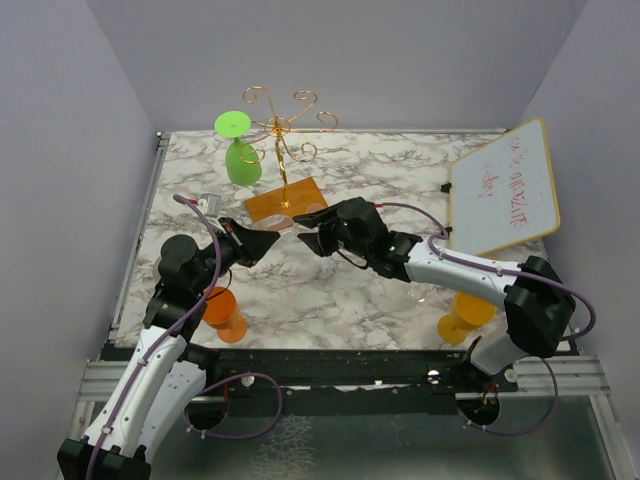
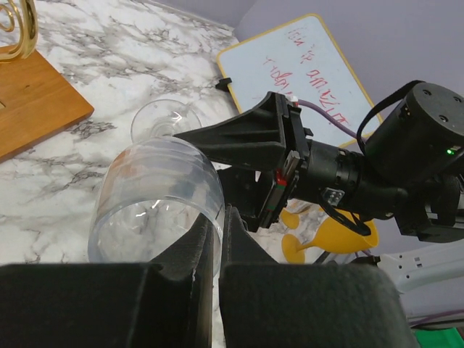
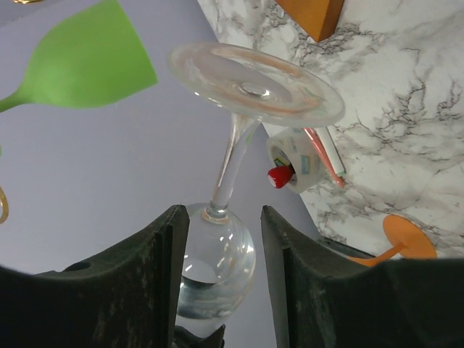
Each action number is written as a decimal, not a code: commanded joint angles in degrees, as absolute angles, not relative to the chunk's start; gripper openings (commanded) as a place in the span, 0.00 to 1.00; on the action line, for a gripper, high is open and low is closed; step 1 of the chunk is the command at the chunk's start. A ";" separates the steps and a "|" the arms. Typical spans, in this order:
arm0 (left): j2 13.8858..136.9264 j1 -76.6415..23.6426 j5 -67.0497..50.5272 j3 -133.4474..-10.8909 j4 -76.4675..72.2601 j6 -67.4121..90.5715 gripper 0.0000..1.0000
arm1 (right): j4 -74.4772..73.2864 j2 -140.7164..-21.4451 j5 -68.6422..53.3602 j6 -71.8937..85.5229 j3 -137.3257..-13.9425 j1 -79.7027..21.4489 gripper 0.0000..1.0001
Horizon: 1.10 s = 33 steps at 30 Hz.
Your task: Place the wine glass upside down on the wine glass rack
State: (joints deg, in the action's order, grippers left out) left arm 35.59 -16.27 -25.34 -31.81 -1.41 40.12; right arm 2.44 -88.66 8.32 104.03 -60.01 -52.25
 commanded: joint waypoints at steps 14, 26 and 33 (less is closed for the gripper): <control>32.80 -16.61 -28.94 -28.47 -9.55 41.31 0.00 | 3.97 -92.06 9.05 106.57 -63.55 -51.93 0.22; 31.51 -16.61 -26.49 -29.24 -4.91 41.99 0.30 | 8.64 -91.03 12.10 100.44 -61.65 -51.42 0.00; 29.12 -16.61 -22.81 -30.75 1.66 42.45 0.70 | 16.50 -85.24 16.09 88.94 -54.87 -49.11 0.00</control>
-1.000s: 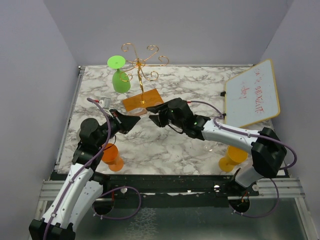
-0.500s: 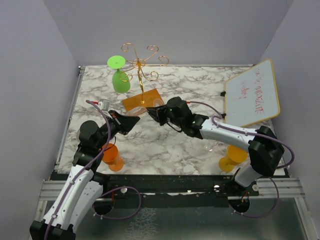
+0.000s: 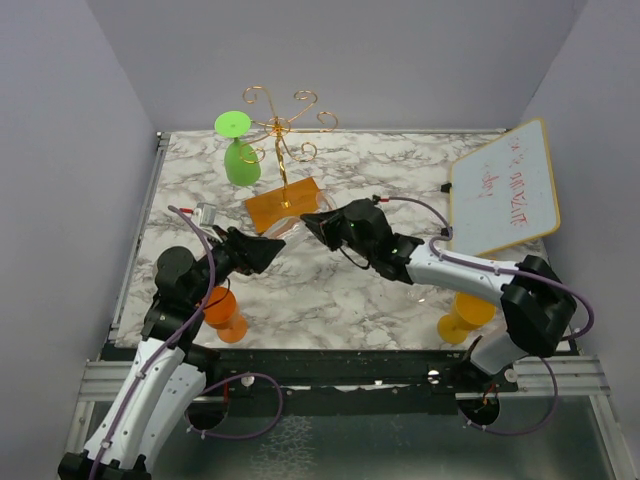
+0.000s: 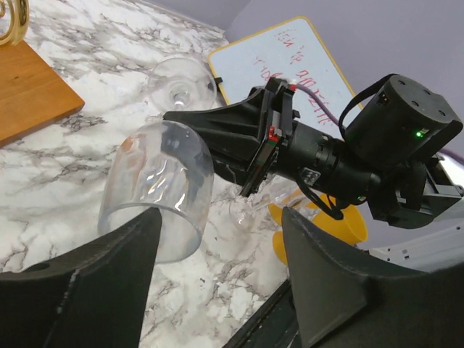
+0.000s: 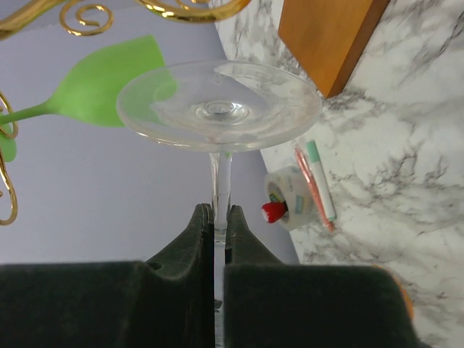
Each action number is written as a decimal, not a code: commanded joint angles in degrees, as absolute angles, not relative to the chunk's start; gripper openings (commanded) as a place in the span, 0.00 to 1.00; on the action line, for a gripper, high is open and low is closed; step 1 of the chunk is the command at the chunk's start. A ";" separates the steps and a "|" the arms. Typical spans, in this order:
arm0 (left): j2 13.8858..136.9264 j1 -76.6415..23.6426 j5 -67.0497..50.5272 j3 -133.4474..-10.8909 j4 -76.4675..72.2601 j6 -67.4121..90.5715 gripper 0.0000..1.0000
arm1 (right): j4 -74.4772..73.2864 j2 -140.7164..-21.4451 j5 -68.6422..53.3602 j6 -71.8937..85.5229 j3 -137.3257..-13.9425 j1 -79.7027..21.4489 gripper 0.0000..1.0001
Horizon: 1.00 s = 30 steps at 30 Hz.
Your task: Place the wine glass upside down on the wine glass rack
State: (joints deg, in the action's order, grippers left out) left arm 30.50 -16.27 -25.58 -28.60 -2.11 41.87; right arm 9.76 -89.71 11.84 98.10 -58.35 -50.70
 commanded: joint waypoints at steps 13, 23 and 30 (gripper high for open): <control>31.28 -16.61 -19.81 -41.19 12.04 39.33 0.93 | 45.95 -71.78 8.23 50.83 -37.91 -40.12 0.00; 36.52 -16.61 -18.51 -49.31 17.93 35.75 0.99 | 45.02 -70.79 -12.55 30.88 -43.84 -29.66 0.01; 39.31 -16.61 -13.16 -56.33 25.20 33.81 0.99 | 37.15 -76.54 -18.84 18.08 -54.45 -27.40 0.00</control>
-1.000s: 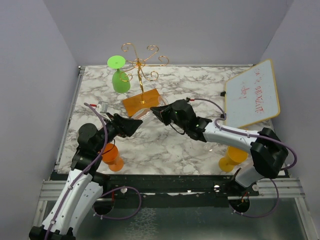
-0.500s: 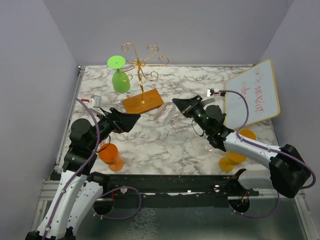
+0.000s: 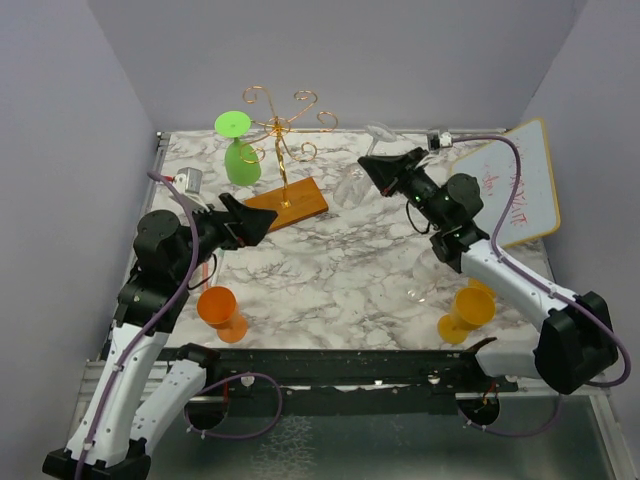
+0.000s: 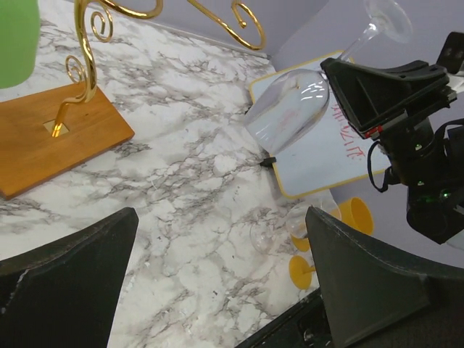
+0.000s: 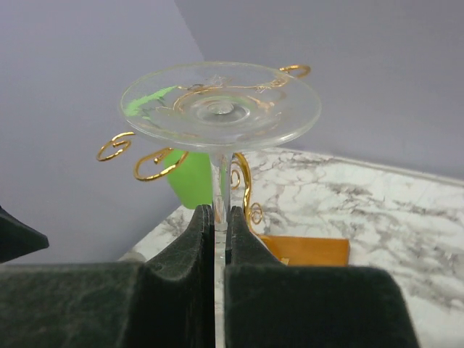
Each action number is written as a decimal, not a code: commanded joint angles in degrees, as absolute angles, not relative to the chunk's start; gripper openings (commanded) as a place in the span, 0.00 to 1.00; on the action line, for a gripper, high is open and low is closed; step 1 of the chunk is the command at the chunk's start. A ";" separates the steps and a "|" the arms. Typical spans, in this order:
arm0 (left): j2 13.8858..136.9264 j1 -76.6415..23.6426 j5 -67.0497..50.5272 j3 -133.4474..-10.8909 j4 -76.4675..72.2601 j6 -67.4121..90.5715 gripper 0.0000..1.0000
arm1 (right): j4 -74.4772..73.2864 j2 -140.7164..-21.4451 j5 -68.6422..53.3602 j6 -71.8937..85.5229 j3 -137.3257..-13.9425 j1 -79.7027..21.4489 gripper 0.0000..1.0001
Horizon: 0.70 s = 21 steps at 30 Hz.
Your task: Place the wine glass upside down on the wine glass rack
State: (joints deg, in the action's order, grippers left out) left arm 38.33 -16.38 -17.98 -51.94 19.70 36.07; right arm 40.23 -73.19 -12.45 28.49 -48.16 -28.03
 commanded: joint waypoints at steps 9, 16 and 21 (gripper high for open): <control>40.85 -16.61 -9.81 -63.37 28.59 31.57 0.99 | 31.67 -87.58 -14.65 10.62 -67.63 -26.70 0.00; 42.43 -16.61 -7.83 -65.84 28.92 31.67 0.99 | 29.11 -97.72 -17.79 7.60 -76.78 -24.99 0.01; 44.16 -16.61 -7.68 -67.18 28.92 31.74 0.99 | 28.46 -103.53 -25.61 5.47 -82.50 -23.01 0.01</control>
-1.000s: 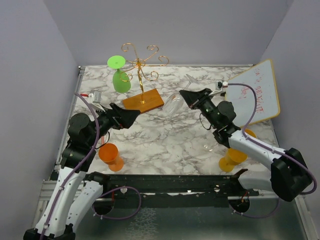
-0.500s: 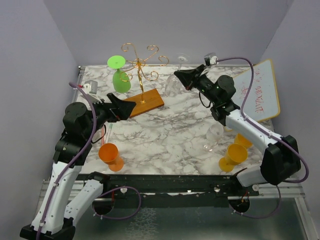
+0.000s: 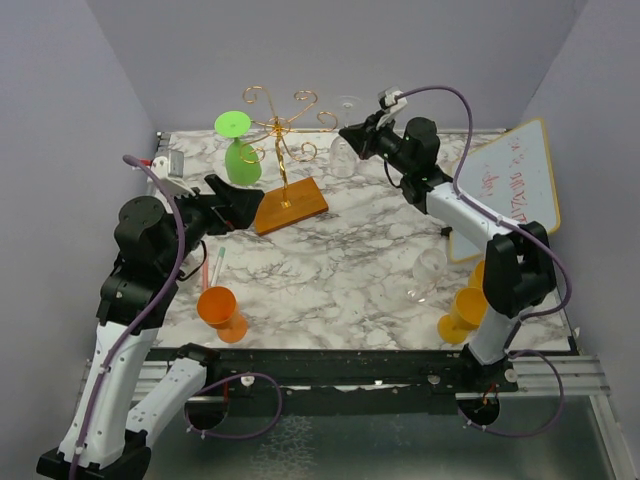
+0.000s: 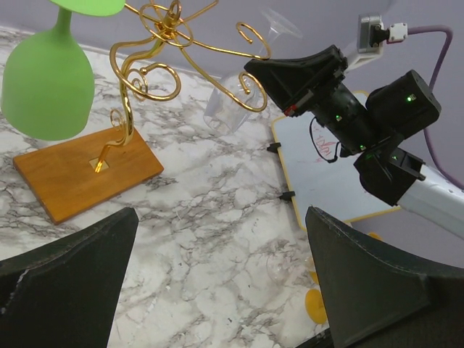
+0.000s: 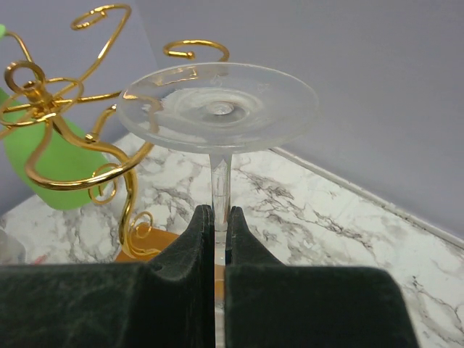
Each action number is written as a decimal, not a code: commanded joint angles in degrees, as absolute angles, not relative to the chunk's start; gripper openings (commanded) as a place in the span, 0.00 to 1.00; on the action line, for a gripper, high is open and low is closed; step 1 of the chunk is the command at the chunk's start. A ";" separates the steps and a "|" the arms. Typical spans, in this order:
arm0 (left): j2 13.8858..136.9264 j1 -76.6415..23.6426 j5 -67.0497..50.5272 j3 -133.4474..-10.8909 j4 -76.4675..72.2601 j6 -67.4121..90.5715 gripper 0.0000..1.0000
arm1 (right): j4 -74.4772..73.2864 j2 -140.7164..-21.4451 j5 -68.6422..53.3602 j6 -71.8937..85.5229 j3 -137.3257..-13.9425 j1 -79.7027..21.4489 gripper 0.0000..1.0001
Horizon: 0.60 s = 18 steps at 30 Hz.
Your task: Place the wine glass upside down on the wine glass rack
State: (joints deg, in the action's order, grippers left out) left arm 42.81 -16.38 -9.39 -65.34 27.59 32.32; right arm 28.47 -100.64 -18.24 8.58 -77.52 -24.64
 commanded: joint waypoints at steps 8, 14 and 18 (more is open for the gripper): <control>46.58 -16.61 -6.52 -68.78 28.87 31.44 0.99 | 27.18 -110.25 -40.42 1.74 -90.67 -20.88 0.00; 48.21 -16.61 -5.87 -70.11 28.89 30.82 0.99 | 25.77 -115.77 -46.24 0.53 -97.26 -20.83 0.01; 48.86 -16.61 -5.13 -70.46 28.87 30.46 0.99 | 25.40 -118.74 -49.17 -1.03 -100.78 -20.83 0.01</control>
